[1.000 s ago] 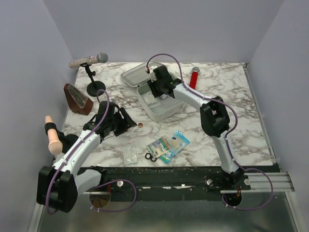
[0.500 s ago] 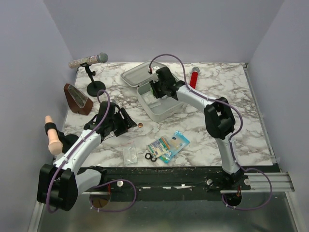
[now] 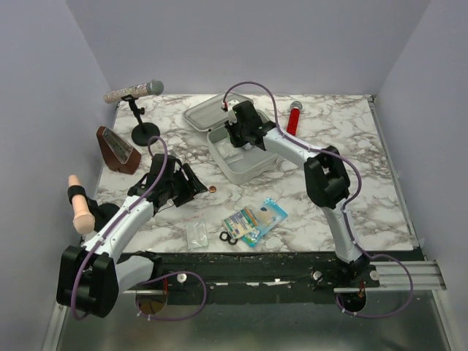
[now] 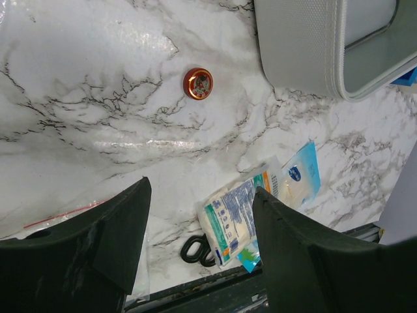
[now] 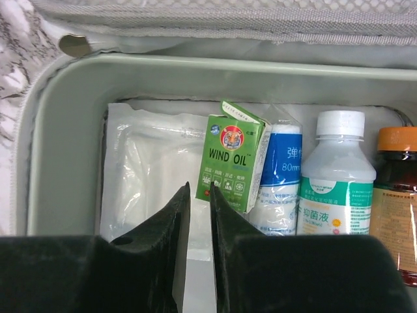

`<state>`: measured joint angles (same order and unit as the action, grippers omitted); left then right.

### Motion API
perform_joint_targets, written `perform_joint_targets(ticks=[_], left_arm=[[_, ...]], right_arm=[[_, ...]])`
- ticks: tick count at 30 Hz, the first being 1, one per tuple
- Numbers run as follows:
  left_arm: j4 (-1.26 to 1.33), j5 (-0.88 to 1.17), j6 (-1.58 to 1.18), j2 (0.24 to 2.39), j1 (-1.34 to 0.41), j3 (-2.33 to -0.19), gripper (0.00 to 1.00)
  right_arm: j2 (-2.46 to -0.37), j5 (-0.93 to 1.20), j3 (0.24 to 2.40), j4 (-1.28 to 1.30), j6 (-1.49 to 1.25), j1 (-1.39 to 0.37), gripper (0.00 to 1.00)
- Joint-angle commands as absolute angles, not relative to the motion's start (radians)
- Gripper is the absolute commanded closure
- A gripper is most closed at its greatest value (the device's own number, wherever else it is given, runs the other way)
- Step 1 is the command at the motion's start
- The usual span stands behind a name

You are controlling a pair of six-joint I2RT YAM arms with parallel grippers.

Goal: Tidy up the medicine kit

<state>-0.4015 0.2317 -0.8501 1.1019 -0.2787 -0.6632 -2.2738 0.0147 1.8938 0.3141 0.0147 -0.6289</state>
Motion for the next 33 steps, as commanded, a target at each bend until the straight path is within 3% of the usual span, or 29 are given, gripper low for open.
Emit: perform_joint_targets(ticks=[1, 14, 16, 20, 23, 33], left_arm=[[-0.390, 0.224, -0.845, 1.112, -0.279, -0.650, 0.28], [-0.390, 0.213, -0.850, 1.120, -0.279, -0.658, 0.28], [-0.394, 0.204, -0.848, 1.111, -0.279, -0.663, 0.28], [-0.390, 0.178, -0.833, 1.115, -0.279, -0.673, 0.28], [-0.355, 0.175, -0.831, 1.140, -0.284, -0.669, 0.28], [-0.432, -0.113, -0.761, 1.416, -0.480, -0.908, 0.32]], right_arm=[[-2.339, -0.055, 1.972, 0.382, -0.029, -0.621, 0.74], [-2.318, -0.051, 2.011, 0.374, -0.041, -0.595, 0.71], [-2.249, -0.008, 1.933, 0.312, -0.040, -0.600, 0.66], [-2.070, -0.006, 1.791, 0.206, -0.041, -0.623, 0.43], [-1.923, -0.006, 1.672, 0.138, -0.069, -0.635, 0.34], [-1.511, -0.043, 1.214, 0.066, -0.189, -0.736, 0.33]])
